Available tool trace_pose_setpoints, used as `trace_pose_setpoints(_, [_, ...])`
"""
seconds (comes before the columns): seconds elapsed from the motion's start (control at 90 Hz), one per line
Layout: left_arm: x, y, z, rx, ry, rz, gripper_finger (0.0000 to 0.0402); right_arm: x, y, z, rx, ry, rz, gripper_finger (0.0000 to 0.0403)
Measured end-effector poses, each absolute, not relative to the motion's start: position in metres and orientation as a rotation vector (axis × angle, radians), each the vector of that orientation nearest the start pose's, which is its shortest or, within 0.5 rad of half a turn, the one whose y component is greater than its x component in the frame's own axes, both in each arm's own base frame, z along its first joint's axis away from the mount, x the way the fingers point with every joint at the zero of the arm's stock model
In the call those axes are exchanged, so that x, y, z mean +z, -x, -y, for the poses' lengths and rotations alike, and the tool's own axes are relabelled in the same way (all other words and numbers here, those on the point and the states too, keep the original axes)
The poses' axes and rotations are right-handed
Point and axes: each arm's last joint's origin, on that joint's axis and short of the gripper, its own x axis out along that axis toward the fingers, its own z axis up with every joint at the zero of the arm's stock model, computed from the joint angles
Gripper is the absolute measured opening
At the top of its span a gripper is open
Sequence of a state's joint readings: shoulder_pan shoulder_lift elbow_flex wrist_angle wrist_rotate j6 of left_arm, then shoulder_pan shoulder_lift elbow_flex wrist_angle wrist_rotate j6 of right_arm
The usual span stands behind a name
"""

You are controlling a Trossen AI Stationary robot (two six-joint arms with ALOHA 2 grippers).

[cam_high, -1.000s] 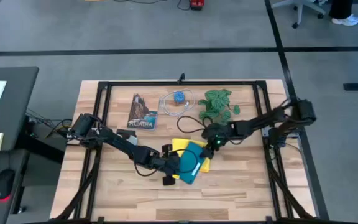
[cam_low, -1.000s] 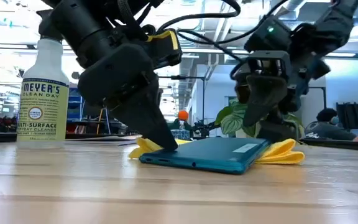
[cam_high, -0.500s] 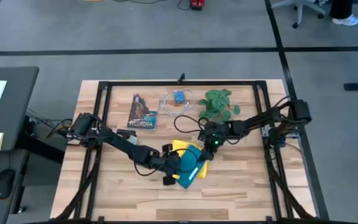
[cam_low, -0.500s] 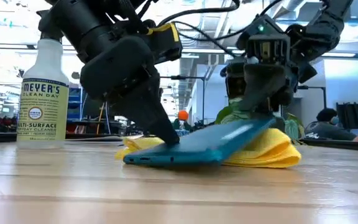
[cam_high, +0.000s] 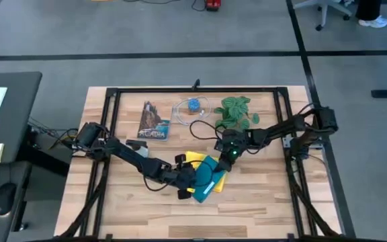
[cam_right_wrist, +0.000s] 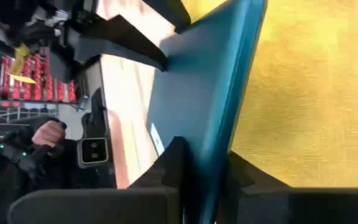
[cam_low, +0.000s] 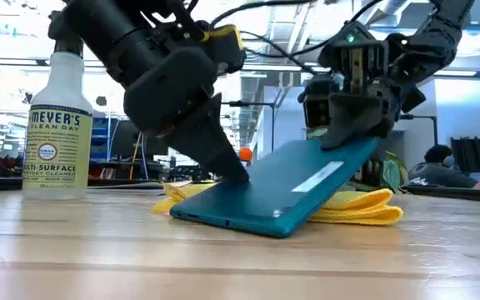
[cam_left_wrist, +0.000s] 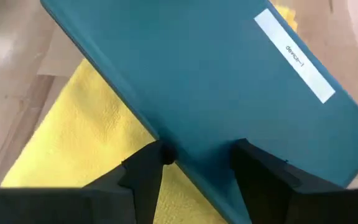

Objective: Apply microfiber cloth
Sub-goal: Spray the blue tablet using the cleaning bottle

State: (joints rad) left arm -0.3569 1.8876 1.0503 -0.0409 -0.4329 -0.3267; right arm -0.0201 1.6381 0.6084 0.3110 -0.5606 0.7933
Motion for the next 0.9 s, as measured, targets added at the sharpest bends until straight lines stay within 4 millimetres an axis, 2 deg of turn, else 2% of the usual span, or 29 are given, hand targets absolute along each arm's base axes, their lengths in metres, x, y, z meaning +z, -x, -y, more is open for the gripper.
trace_pose_setpoints(0.067, [0.147, -0.351, 0.121, 0.202, -0.033, -0.768, 0.0166, 0.131, -0.279, -0.011, 0.195, -0.941, -0.86, 0.0029])
trace_pose_setpoints(0.189, [0.173, -0.347, 0.128, 0.227, -0.026, -0.684, 0.0166, 0.144, -0.263, -0.014, 0.166, -0.907, -0.795, 0.0017])
trace_pose_setpoints(0.478, [0.223, -0.318, 0.143, 0.349, 0.013, -0.524, 0.0166, 0.178, -0.221, -0.031, -0.04, -0.795, -0.596, 0.0015])
trace_pose_setpoints(0.644, [0.229, -0.306, 0.153, 0.428, 0.065, -0.472, 0.0166, 0.187, -0.204, -0.048, -0.165, -0.704, -0.475, 0.0015])
trace_pose_setpoints(0.789, [0.226, -0.295, 0.164, 0.493, 0.094, -0.442, 0.0166, 0.19, -0.198, -0.063, -0.257, -0.666, -0.387, 0.0015])
trace_pose_setpoints(0.9, [0.217, -0.286, 0.168, 0.53, 0.111, -0.421, 0.0166, 0.187, -0.196, -0.071, -0.256, -0.656, -0.394, 0.0015])
